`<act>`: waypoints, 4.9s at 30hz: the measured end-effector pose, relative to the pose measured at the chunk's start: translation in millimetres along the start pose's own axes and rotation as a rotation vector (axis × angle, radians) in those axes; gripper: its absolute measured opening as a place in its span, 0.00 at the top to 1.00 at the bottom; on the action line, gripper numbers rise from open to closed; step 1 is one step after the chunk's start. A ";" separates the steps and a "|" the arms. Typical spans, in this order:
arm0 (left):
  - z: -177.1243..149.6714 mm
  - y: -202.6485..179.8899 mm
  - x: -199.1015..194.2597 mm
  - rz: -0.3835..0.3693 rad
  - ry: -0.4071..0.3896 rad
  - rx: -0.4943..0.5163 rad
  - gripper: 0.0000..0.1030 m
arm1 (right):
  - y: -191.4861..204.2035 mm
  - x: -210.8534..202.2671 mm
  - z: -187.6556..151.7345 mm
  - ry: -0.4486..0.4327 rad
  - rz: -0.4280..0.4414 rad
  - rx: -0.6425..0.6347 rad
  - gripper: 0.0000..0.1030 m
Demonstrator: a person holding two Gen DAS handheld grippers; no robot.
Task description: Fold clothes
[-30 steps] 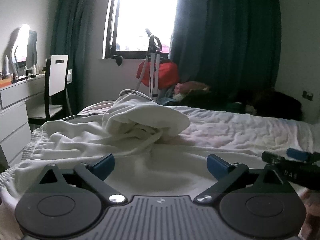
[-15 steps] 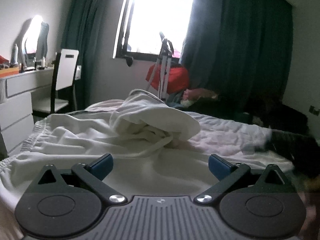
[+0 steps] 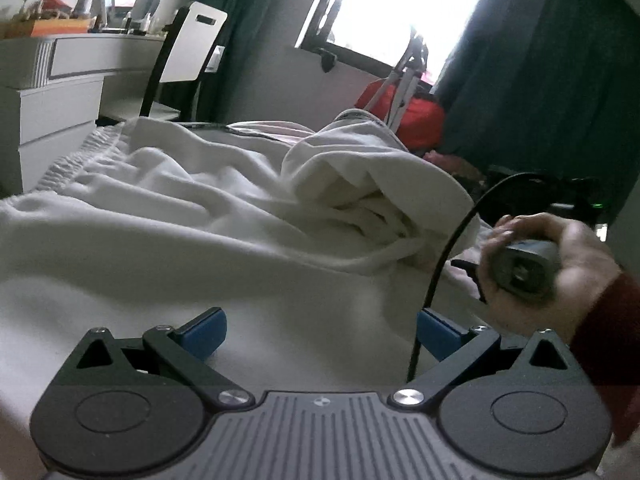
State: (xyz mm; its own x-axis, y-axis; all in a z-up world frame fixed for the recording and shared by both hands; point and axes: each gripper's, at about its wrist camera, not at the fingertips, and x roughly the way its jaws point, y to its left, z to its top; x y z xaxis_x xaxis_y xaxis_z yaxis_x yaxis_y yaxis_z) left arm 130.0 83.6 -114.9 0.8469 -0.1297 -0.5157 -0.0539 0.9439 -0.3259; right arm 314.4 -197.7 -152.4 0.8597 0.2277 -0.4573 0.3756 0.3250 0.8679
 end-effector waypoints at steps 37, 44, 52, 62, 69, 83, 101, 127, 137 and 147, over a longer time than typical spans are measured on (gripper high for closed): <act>-6.9 -16.6 13.1 0.034 -0.074 0.112 0.01 | -24.0 -200.2 325.5 -0.651 -0.355 -0.464 0.95; -20.2 -25.7 10.4 0.011 -0.032 0.142 0.01 | -140.5 -206.2 291.3 -0.418 -0.222 -0.255 0.74; -21.9 -26.6 8.4 0.071 -0.039 0.130 0.01 | -170.0 -198.7 253.1 -0.336 -0.115 -0.102 0.20; -24.5 -25.9 24.9 0.121 -0.014 0.137 0.01 | -179.4 -220.8 221.5 -0.323 -0.152 0.009 0.17; -23.4 -21.3 18.3 0.086 -0.024 0.097 0.01 | -181.5 -184.0 256.9 -0.422 -0.172 -0.153 0.65; -14.9 -9.8 6.9 0.033 -0.044 0.014 0.01 | -4.4 -196.5 304.8 -0.737 -0.098 -0.660 0.93; -14.2 -25.8 -16.0 0.080 -0.113 0.156 0.01 | -187.8 -180.3 272.8 -0.537 -0.404 -0.424 0.84; -12.9 -37.5 -114.9 0.076 -0.182 0.230 0.01 | -58.4 -364.0 2.8 -0.311 -0.151 -0.956 0.17; -7.3 20.4 -119.1 0.222 0.032 0.061 0.01 | -79.1 -365.1 13.3 -0.333 -0.223 -0.888 0.17; 6.8 86.2 -111.0 0.214 0.251 -0.221 0.01 | -87.1 -363.9 25.1 -0.322 -0.238 -0.830 0.17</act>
State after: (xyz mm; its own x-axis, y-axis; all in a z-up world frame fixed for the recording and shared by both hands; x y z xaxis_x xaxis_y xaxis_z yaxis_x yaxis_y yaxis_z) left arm 35.0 181.5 -80.4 0.6497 -0.0332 -0.7595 -0.3511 0.8730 -0.3385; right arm -22.5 -331.9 -56.7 0.8931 -0.1558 -0.4221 0.2932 0.9131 0.2833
